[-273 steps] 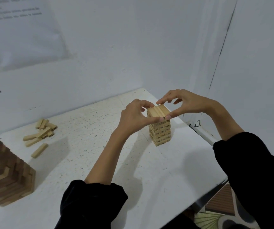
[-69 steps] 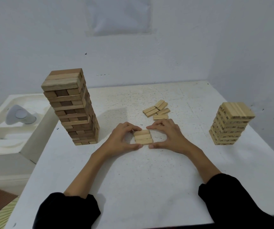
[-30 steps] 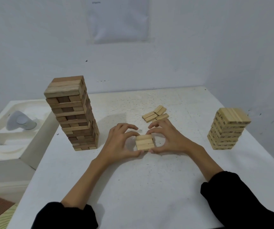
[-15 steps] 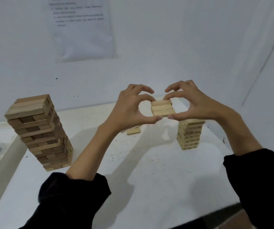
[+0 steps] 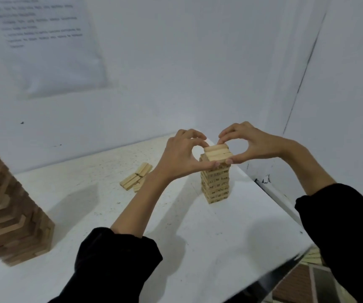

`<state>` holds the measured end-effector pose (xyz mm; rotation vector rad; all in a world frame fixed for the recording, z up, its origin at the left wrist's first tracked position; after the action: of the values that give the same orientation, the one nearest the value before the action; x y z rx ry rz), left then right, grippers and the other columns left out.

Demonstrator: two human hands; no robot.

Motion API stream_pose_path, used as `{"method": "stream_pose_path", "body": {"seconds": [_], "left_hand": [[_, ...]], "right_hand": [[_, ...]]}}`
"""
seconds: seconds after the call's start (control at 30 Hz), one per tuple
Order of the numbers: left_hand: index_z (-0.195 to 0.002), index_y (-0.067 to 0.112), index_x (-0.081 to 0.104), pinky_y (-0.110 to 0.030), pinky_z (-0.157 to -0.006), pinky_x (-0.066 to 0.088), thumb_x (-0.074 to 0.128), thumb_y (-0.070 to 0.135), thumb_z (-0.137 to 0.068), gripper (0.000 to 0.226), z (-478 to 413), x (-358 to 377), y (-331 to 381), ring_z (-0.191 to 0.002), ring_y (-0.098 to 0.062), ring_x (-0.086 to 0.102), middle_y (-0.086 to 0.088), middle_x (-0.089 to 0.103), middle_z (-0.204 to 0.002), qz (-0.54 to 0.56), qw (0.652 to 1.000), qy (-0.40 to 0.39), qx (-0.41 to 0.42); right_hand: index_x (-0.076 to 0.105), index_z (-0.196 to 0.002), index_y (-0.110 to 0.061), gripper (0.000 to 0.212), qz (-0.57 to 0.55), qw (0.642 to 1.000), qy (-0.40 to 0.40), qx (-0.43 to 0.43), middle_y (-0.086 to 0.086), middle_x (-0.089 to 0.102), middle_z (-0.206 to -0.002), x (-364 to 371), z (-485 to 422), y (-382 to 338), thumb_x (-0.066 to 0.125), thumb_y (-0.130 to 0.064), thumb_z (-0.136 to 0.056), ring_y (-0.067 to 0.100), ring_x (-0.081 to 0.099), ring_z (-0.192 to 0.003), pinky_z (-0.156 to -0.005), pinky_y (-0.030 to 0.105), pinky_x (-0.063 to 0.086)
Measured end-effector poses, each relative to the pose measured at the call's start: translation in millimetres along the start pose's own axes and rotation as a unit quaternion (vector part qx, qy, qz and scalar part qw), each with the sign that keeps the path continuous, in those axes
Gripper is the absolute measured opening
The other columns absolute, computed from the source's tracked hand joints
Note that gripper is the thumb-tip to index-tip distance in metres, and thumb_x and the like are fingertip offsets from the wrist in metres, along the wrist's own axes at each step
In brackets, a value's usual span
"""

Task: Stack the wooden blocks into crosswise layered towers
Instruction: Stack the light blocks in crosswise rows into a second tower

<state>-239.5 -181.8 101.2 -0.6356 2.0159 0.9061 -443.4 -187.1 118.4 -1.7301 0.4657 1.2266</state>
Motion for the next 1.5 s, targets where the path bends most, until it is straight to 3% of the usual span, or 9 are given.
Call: {"method": "stream_pose_path", "body": {"seconds": [0.33, 0.57, 0.7, 0.83, 0.97, 1.13, 1.23, 1.37, 1.5], "left_hand": [[-0.102, 0.029, 0.067, -0.038, -0.097, 0.036, 0.047, 0.082, -0.053, 0.075, 1.8, 7.6, -8.8, -0.116, -0.009, 0.042, 0.012, 0.056, -0.120, 0.003, 1.000, -0.011, -0.026], [-0.132, 0.033, 0.044, -0.026, -0.094, 0.027, 0.060, 0.077, -0.050, 0.095, 9.6, 11.6, -12.0, -0.112, 0.002, 0.040, 0.023, 0.049, -0.118, 0.102, 0.991, -0.055, -0.064], [-0.135, 0.030, 0.042, -0.023, -0.094, 0.030, 0.074, 0.057, -0.057, 0.088, 10.2, 18.1, -11.6, -0.113, -0.004, 0.050, 0.020, 0.056, -0.114, 0.154, 0.984, -0.060, -0.068], [-0.133, 0.029, 0.044, -0.008, -0.085, 0.030, 0.074, 0.053, -0.059, 0.084, 10.2, 18.7, -9.2, -0.105, -0.001, 0.054, 0.017, 0.058, -0.107, 0.175, 0.981, -0.050, -0.072], [-0.133, 0.030, 0.044, -0.021, -0.093, 0.040, 0.073, 0.059, -0.057, 0.087, 9.6, 19.2, -7.9, -0.102, 0.001, 0.055, 0.016, 0.060, -0.108, 0.168, 0.982, -0.045, -0.074], [-0.143, 0.029, 0.031, -0.032, -0.106, 0.032, 0.062, 0.072, -0.060, 0.098, 17.8, 20.3, -1.5, -0.128, -0.005, 0.038, 0.010, 0.041, -0.142, 0.192, 0.975, -0.034, -0.108], [-0.150, 0.029, 0.015, -0.037, -0.117, 0.014, 0.030, 0.071, -0.082, 0.081, 29.4, 24.7, 12.5, -0.143, -0.007, 0.015, 0.010, 0.015, -0.157, 0.368, 0.905, 0.019, -0.211], [-0.151, 0.028, 0.007, -0.030, -0.116, 0.004, 0.007, 0.063, -0.093, 0.067, 29.3, 34.7, 33.4, -0.145, -0.006, 0.004, 0.011, 0.006, -0.158, 0.585, 0.746, 0.039, -0.315], [-0.151, 0.028, -0.001, -0.033, -0.115, 0.009, 0.000, 0.065, -0.091, 0.070, 25.7, 35.2, 50.8, -0.145, -0.014, 0.008, 0.003, 0.010, -0.158, 0.644, 0.694, 0.022, -0.320]], "right_hand": [[0.050, -0.111, -0.046, 0.055, -0.017, 1.000, 0.002, 0.011, -0.014, 0.042, -0.124, 12.3, -7.7, 12.2, 0.071, -0.061, -0.063, 0.006, 0.026, -0.116, -0.100, 0.028, 0.023], [0.044, -0.127, -0.043, 0.075, -0.047, 0.998, 0.004, 0.043, -0.014, 0.043, -0.129, 19.7, -2.3, 23.7, 0.070, -0.056, -0.058, 0.010, 0.031, -0.121, -0.097, 0.026, 0.032], [0.050, -0.122, -0.041, 0.069, -0.060, 0.997, -0.001, 0.038, -0.014, 0.044, -0.126, 23.1, -4.6, 23.4, 0.079, -0.052, -0.061, 0.009, 0.031, -0.120, -0.092, 0.021, 0.030], [0.052, -0.112, -0.040, 0.050, -0.080, 0.997, 0.005, 0.023, -0.014, 0.046, -0.123, 20.7, -5.7, 18.6, 0.078, -0.029, -0.071, 0.003, 0.034, -0.114, -0.088, 0.012, 0.029], [0.053, -0.114, -0.038, 0.050, -0.077, 0.997, -0.010, 0.027, -0.013, 0.047, -0.124, 18.6, -6.3, 16.6, 0.077, -0.027, -0.072, -0.011, 0.037, -0.109, -0.092, 0.019, 0.031], [0.032, -0.142, -0.033, 0.095, -0.096, 0.993, -0.004, 0.069, -0.014, 0.039, -0.140, 20.2, 3.7, 19.2, 0.071, -0.063, -0.060, 0.003, 0.035, -0.125, -0.108, 0.034, 0.032], [0.020, -0.148, -0.027, 0.101, -0.262, 0.954, 0.113, 0.092, -0.012, 0.030, -0.151, 29.5, 14.8, 12.6, 0.038, -0.085, -0.068, 0.002, 0.029, -0.135, -0.112, 0.033, 0.026], [0.018, -0.149, -0.017, 0.074, -0.454, 0.856, 0.193, 0.153, -0.006, 0.029, -0.152, 55.2, 15.0, -8.5, 0.012, -0.061, -0.091, 0.005, 0.027, -0.138, -0.117, 0.036, 0.019], [0.020, -0.148, -0.016, 0.072, -0.483, 0.840, 0.186, 0.164, -0.006, 0.027, -0.153, 67.2, 9.5, -18.6, 0.011, -0.060, -0.092, 0.005, 0.023, -0.139, -0.117, 0.033, 0.017]]}}
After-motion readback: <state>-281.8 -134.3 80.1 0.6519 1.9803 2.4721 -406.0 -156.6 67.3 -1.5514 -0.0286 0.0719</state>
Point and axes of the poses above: each hand's wrist, its own z-axis away from the middle knuckle, its own x-axis out of the palm, y = z × x, the point moved 2 cm from there along -z, towards the middle knuckle
